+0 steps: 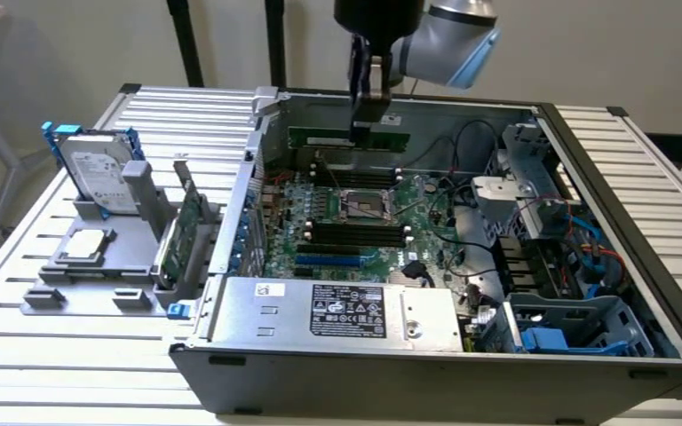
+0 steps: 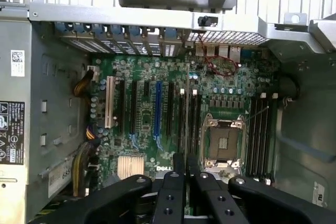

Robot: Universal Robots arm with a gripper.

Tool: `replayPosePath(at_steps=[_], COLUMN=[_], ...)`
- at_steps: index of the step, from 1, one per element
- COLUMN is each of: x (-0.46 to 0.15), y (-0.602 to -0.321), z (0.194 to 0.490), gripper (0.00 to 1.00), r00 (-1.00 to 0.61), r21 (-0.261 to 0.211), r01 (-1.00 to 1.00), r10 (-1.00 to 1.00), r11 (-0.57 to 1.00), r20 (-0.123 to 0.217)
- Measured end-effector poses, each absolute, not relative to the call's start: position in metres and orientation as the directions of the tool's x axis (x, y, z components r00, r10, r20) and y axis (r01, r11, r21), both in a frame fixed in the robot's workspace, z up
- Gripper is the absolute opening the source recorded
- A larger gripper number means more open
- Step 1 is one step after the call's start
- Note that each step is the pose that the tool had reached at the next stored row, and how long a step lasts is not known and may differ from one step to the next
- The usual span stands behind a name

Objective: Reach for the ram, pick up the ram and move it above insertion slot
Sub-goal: 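Pick up the ram and move it above insertion slot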

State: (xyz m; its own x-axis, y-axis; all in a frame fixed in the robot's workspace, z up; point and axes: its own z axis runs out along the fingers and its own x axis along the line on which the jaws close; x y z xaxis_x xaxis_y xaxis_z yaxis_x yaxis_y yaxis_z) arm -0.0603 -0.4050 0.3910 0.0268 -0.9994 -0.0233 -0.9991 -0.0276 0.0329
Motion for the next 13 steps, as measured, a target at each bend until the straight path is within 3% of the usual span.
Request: replayPosePath(at_steps=[13], x=[-0.047], y=[-0.386], z=[0.384], gripper=[0.13], r00=[0.026], r21=[0.032], r01=[-0.999], r10=[-0.999], r11=[-0.027], r20=[-0.023])
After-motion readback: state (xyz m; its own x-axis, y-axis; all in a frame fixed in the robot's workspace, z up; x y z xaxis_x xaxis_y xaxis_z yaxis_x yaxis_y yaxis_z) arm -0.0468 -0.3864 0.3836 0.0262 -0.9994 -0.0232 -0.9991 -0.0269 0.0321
